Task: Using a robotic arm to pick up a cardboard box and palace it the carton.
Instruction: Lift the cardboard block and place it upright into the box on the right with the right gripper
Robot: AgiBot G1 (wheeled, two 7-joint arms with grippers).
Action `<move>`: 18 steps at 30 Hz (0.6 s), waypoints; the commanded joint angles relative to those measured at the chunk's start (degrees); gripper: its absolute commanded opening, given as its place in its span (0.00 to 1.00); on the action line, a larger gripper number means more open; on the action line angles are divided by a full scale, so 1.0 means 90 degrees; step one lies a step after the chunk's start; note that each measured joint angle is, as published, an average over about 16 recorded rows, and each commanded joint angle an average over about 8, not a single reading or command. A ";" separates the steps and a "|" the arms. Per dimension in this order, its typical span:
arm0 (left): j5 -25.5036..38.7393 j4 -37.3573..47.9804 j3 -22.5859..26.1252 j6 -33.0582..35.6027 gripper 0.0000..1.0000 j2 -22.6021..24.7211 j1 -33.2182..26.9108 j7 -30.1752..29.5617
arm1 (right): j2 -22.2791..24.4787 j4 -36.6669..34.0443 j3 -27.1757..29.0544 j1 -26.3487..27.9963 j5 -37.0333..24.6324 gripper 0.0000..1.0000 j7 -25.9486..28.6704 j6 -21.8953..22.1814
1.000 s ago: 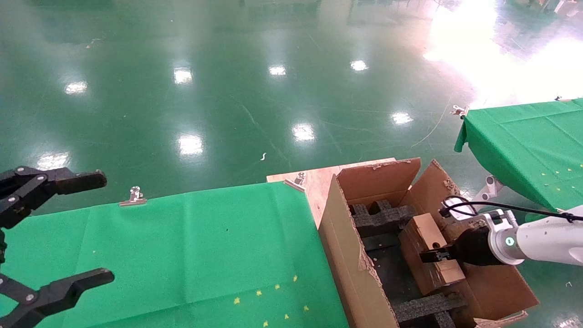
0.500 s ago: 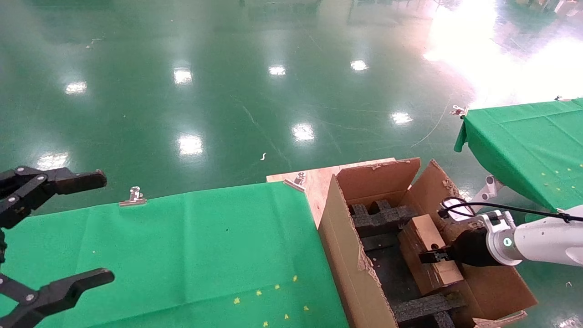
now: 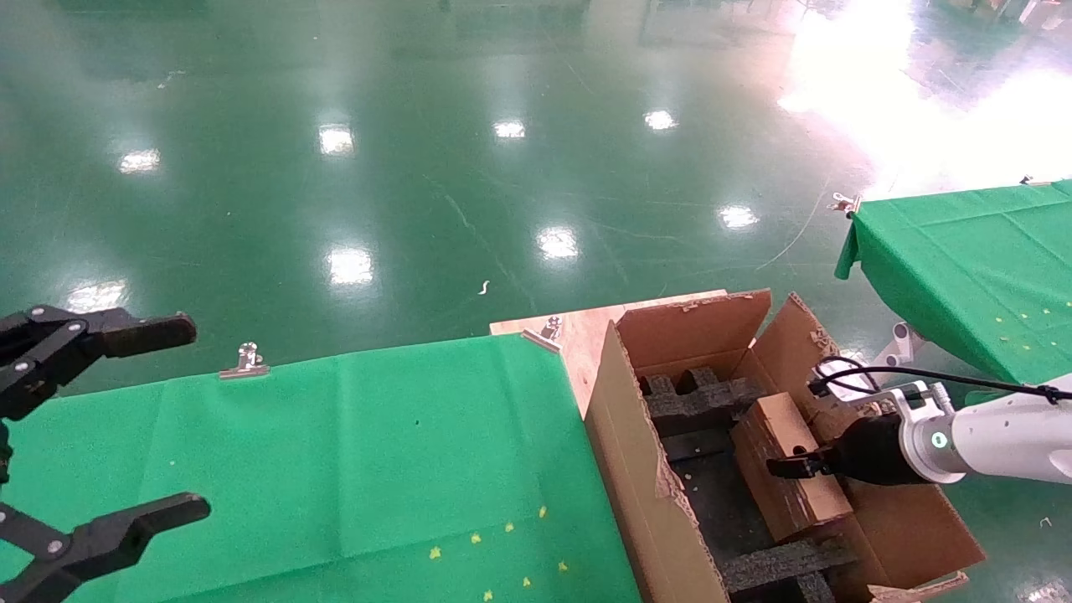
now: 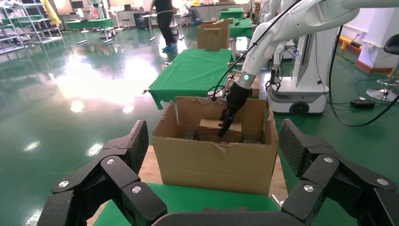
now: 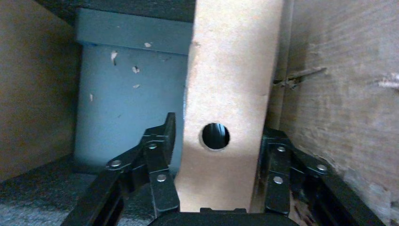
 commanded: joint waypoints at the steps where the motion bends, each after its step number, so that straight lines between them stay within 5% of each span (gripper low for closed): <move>1: 0.0000 0.0000 0.0000 0.0000 1.00 0.0000 0.0000 0.0000 | 0.0030 0.0048 0.0000 0.0019 -0.0002 1.00 0.0008 -0.0026; 18: 0.0000 0.0000 0.0001 0.0000 1.00 0.0000 0.0000 0.0000 | 0.0423 0.0823 0.0103 0.0621 -0.0224 1.00 0.0207 0.0238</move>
